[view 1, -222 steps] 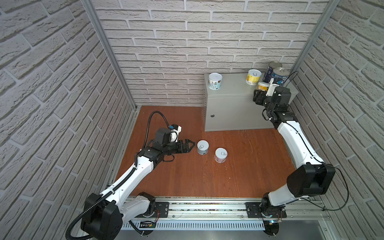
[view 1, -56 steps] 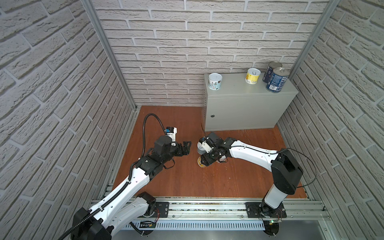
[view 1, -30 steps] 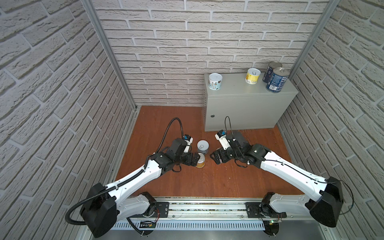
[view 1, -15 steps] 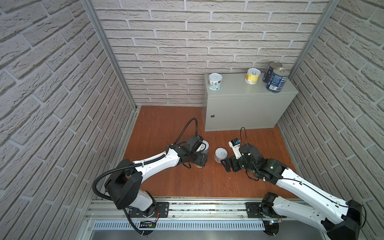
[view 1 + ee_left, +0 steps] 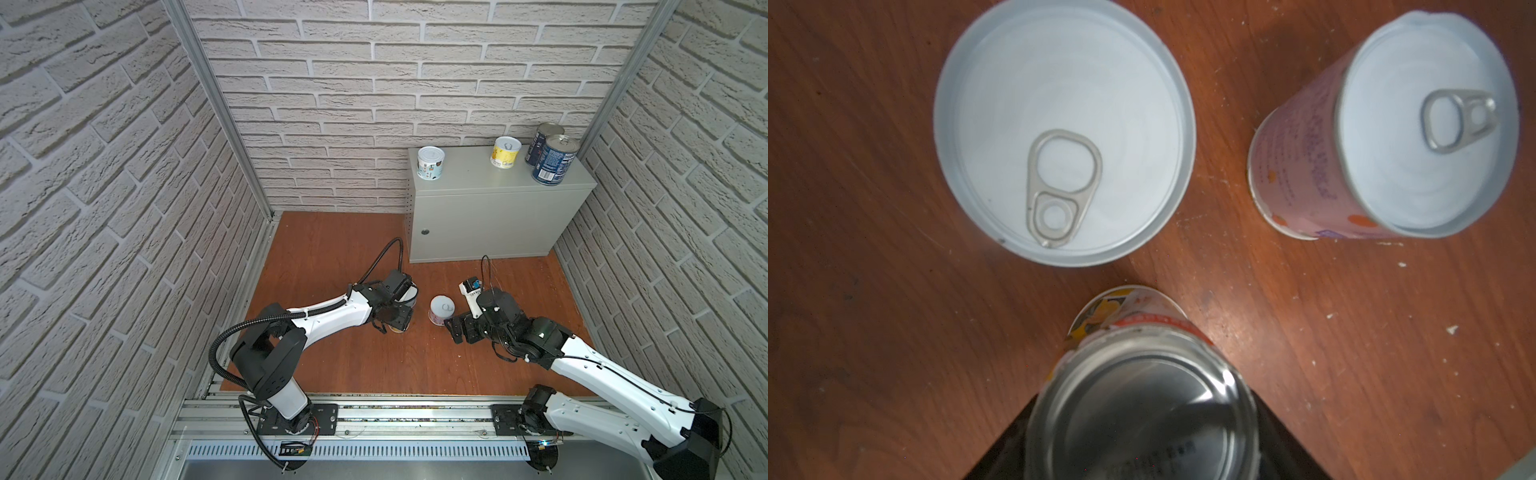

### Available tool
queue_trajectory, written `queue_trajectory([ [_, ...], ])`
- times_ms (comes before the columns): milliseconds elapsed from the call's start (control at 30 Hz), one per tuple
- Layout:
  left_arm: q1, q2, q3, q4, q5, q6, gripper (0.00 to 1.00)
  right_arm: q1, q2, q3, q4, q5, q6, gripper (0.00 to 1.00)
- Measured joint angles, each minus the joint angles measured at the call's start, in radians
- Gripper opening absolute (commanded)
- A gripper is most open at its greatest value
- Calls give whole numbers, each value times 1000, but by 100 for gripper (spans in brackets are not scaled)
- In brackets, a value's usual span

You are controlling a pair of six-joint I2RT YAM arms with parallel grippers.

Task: Place and organize the canned foods onto the counter
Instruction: 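Close the left gripper on the inverted can's base while the right gripper withdraws, then lift the can with the left gripper while the right gripper reaches toward it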

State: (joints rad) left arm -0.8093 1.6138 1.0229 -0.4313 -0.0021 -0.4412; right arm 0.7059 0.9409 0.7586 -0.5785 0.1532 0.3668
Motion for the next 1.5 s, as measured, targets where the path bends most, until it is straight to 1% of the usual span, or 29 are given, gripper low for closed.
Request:
queue_trajectory([
  [67, 2, 0, 1, 0, 2, 1, 46, 0, 0, -1, 2, -5, -2, 100],
  [167, 13, -6, 1, -7, 16, 1, 43, 0, -1, -22, 42, -46, -9, 100],
  [333, 84, -76, 6, -80, 91, 0, 40, 1, -2, -103, 157, -156, -33, 98],
  [500, 182, -164, 106, -175, 192, 4, 39, 7, -1, -147, 293, -226, -72, 94],
  [567, 202, -176, 162, -200, 224, 13, 39, 10, 8, -147, 349, -237, -92, 93],
  [700, 207, -162, 250, -256, 310, 32, 36, 17, 61, -144, 448, -251, -140, 91],
  [767, 207, -146, 265, -269, 353, 34, 35, 19, 92, -140, 478, -253, -163, 90],
  [900, 207, -119, 266, -293, 418, 32, 35, 20, 119, -129, 518, -262, -192, 89],
  [1133, 205, -112, 272, -313, 495, 18, 35, 21, 121, -103, 558, -268, -225, 89],
  [1300, 196, -112, 298, -313, 544, 2, 34, 21, 132, -101, 597, -300, -229, 89],
  [1500, 191, -112, 301, -306, 593, -14, 34, 22, 167, -100, 623, -329, -233, 86],
])
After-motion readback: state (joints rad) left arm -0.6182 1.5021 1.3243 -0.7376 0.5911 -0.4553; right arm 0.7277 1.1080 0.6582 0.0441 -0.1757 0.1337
